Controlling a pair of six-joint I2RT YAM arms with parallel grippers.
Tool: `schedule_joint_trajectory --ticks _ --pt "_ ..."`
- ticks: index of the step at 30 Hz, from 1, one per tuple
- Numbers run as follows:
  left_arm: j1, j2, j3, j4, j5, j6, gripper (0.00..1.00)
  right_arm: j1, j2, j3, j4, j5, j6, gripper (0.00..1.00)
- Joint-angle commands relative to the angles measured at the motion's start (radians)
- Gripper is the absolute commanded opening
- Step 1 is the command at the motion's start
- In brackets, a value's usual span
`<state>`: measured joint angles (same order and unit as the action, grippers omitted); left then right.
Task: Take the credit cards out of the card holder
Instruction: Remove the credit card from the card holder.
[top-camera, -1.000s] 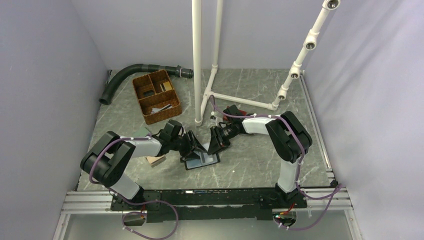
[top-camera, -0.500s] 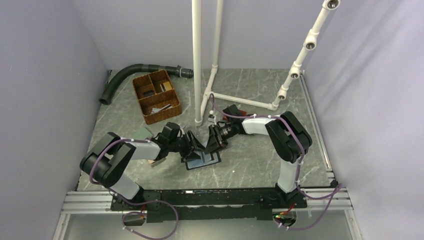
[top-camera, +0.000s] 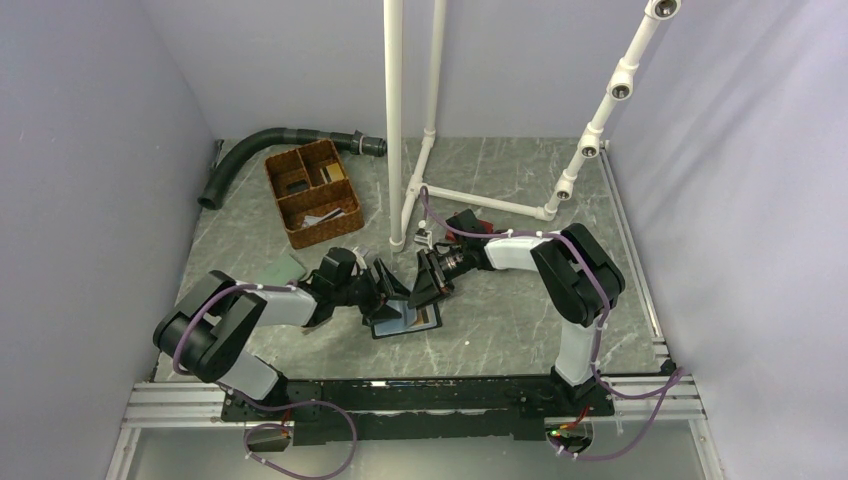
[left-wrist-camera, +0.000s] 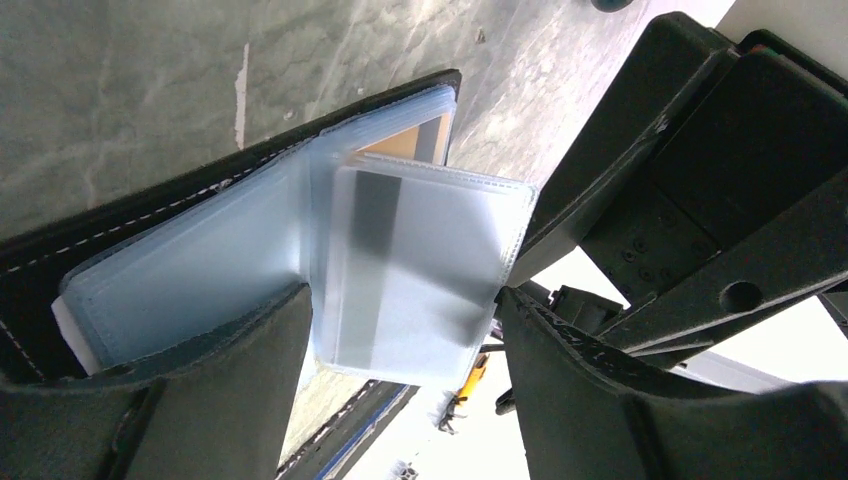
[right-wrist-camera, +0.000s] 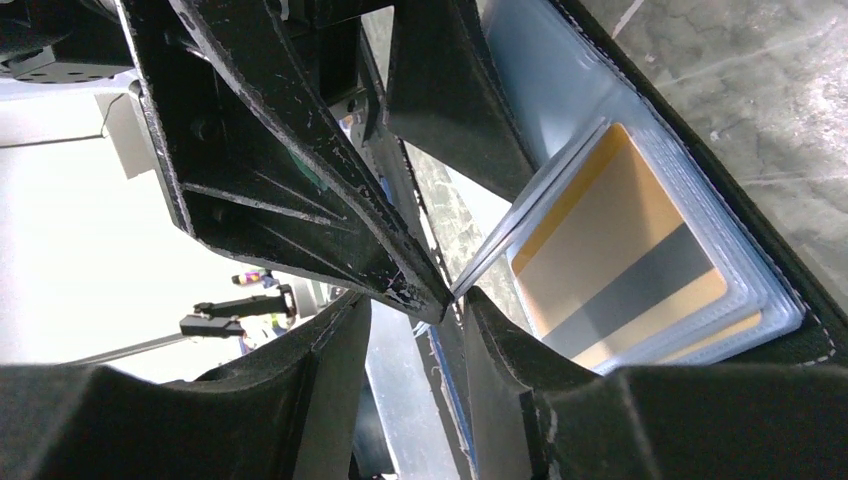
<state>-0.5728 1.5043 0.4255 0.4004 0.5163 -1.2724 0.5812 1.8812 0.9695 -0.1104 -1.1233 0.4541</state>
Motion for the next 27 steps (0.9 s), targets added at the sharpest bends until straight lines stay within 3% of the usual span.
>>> schedule_joint_trajectory --ticks 1,9,27 --pt "-0.008 -0.005 0.006 0.075 -0.001 -0.015 0.73 0.014 -0.047 0.003 0.052 -0.061 0.020 0.42" --pt "-0.008 -0.001 -0.008 0.078 0.003 -0.028 0.49 0.011 -0.038 0.014 0.008 -0.020 -0.016 0.41" --pt "0.012 -0.004 -0.048 0.089 0.013 -0.042 0.40 -0.017 -0.048 0.017 -0.060 0.073 -0.090 0.43"
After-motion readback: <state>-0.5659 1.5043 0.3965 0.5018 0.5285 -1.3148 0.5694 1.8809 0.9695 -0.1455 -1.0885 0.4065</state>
